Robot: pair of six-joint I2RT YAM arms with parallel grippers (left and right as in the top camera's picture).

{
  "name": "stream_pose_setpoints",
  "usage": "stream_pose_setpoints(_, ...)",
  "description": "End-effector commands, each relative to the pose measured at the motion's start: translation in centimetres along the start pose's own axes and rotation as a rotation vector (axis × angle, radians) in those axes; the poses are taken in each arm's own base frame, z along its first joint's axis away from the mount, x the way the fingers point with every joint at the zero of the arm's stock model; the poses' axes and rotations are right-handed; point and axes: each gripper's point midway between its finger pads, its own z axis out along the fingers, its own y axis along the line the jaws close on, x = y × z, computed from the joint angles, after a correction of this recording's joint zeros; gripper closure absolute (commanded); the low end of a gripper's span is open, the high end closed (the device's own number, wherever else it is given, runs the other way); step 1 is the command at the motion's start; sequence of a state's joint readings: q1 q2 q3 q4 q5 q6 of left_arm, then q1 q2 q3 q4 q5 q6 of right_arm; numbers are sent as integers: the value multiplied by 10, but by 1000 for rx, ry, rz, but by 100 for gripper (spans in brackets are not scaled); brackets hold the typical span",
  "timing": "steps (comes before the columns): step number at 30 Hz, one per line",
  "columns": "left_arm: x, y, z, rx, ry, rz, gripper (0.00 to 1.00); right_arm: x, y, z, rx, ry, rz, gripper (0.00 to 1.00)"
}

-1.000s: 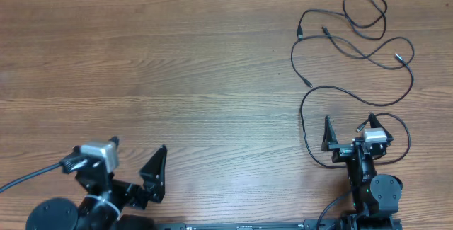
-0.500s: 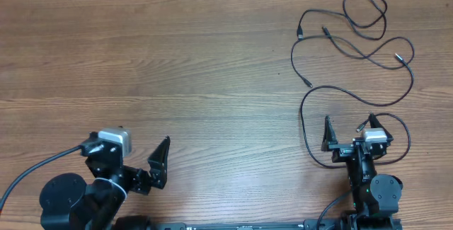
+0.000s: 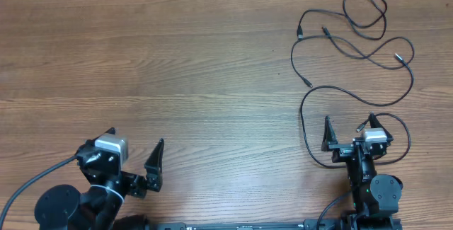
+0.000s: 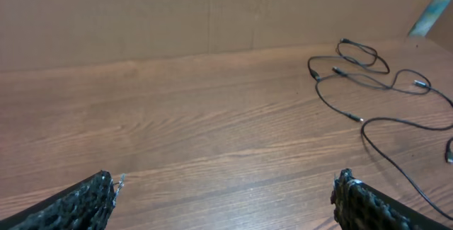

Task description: Untangle cables

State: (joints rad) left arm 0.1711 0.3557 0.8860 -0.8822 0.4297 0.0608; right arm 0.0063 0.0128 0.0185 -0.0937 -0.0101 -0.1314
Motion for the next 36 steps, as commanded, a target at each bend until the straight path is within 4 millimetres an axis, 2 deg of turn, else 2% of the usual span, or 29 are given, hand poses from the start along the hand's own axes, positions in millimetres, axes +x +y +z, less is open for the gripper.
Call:
stream_pose_setpoints(1, 9, -2, 0, 7, -15, 23, 0, 1, -2, 0, 11, -6, 3, 0)
stream_pose_setpoints(5, 15, 0, 7, 12, -60, 38, 0, 1, -2, 0, 11, -6, 3, 0)
stream_pose_setpoints(10, 18, -7, 18, 78, -139, 77, 0, 1, -2, 0, 11, -6, 3, 0)
stream_pose_setpoints(18, 17, -7, 27, 112, -262, 13, 0, 1, -2, 0, 11, -6, 3, 0)
stream_pose_setpoints(27, 18, 9, 30, 44, -383, -65, 0, 1, -2, 0, 11, -6, 3, 0)
stream_pose_setpoints(36, 24, 21, 38, 4, -403, -128, 0, 1, -2, 0, 11, -6, 3, 0)
